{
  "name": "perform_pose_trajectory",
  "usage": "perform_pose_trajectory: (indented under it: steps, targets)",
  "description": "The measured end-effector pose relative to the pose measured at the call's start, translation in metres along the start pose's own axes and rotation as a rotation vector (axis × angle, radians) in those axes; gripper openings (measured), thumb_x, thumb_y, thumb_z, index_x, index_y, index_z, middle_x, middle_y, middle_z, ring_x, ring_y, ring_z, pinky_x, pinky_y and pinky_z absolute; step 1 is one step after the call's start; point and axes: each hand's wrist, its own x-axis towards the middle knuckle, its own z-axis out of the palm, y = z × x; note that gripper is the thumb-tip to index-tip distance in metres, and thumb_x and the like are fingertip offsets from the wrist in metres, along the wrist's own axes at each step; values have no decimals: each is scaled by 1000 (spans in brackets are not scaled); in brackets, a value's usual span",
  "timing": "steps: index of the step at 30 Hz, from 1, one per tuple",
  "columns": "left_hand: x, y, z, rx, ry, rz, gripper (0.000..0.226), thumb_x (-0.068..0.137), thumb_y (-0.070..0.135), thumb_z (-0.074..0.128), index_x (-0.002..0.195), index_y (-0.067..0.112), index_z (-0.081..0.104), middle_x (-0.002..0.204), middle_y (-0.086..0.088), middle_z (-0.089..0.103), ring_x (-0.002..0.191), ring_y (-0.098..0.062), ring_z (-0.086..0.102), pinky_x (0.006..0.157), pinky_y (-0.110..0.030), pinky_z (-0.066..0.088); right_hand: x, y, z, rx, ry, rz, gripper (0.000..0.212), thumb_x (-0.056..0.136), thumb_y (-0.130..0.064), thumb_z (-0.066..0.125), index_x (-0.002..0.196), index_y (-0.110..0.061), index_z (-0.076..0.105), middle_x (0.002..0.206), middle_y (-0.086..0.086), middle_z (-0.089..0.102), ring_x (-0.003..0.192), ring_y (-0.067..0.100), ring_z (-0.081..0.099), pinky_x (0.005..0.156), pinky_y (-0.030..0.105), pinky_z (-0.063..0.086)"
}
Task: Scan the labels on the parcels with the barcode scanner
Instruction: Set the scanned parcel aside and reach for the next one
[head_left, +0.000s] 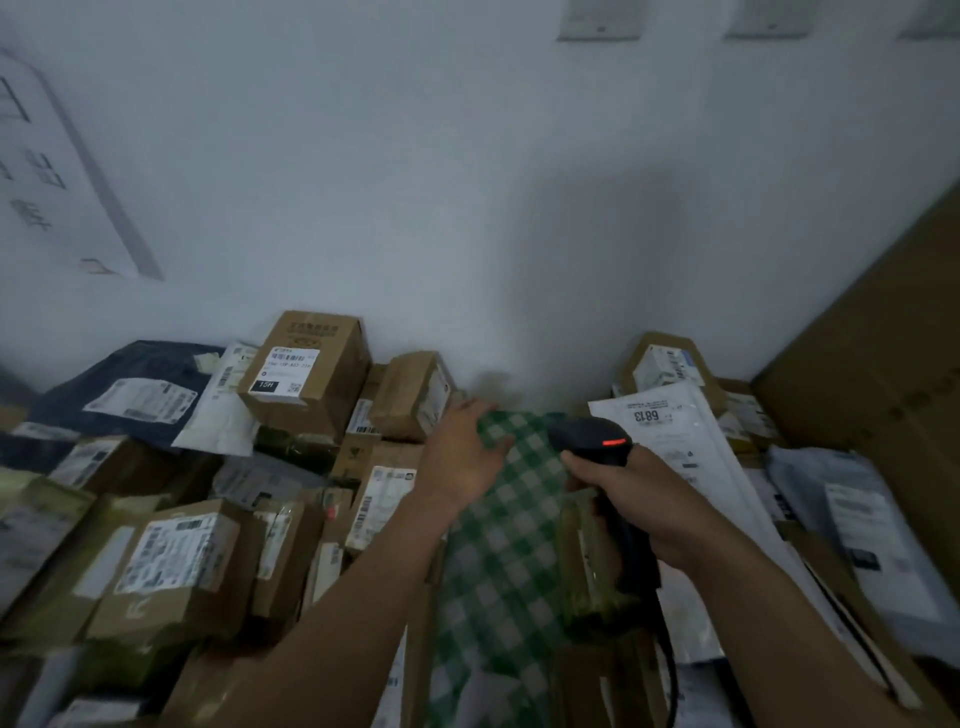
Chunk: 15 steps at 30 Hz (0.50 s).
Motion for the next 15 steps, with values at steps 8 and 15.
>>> perform_pose_trajectory:
  steps: [8,15]
  targets:
    - [-86,97,34,-2,-190,-45,48,99,48,61,141,24,59,139,4,62,113,-13,62,88,-24,45,-103,25,-50,168,68,4,15,98,-29,70,107,-18,71,93,7,76,64,17,59,58,31,48]
    - [-114,133,98,-370,-183,-280,33,90,42,77,117,25,70,110,4,74,68,9,59,53,-5,43,-144,58,-91,202,167,-14,10,98,-27,71,106,-21,71,96,9,78,74,21,60,63,33,49]
